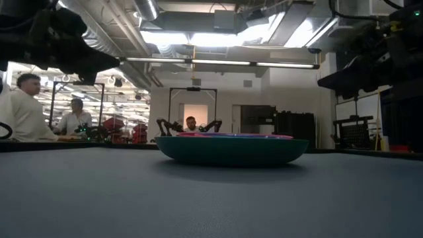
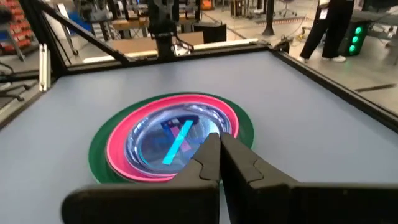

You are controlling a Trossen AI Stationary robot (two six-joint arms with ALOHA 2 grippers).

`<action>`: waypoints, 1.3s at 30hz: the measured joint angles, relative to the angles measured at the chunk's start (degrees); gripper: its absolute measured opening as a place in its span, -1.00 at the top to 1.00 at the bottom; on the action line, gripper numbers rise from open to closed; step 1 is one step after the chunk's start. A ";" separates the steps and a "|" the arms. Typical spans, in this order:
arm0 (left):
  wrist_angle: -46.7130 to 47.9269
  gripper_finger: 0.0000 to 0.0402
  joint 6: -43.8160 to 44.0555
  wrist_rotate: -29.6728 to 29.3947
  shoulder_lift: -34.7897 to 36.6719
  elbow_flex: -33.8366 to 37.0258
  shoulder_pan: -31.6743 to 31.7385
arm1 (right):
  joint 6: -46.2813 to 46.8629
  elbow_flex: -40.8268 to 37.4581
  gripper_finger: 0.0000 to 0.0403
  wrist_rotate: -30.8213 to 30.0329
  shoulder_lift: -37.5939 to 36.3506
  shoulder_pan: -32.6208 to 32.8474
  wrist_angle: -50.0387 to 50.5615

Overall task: Stack plastic plates
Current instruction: Return to Home Position

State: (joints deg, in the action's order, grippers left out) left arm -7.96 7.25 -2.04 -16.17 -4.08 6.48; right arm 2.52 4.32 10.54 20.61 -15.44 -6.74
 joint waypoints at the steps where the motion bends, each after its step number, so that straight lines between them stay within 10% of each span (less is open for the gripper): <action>1: 0.04 1.00 0.02 -0.07 1.32 0.45 0.00 | 0.37 -0.44 0.99 0.05 -0.94 0.00 -0.04; 20: 7.18 1.00 0.04 0.37 16.04 3.63 -0.02 | 4.79 -3.91 0.99 -4.08 -15.16 0.02 4.65; 39: 7.14 1.00 1.25 -0.37 16.04 3.61 0.00 | 7.64 -3.91 0.99 -3.93 -18.32 0.04 4.74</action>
State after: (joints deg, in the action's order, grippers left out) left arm -0.82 8.50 -2.42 -0.13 -0.47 6.48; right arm 10.15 0.40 6.61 2.28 -15.40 -2.00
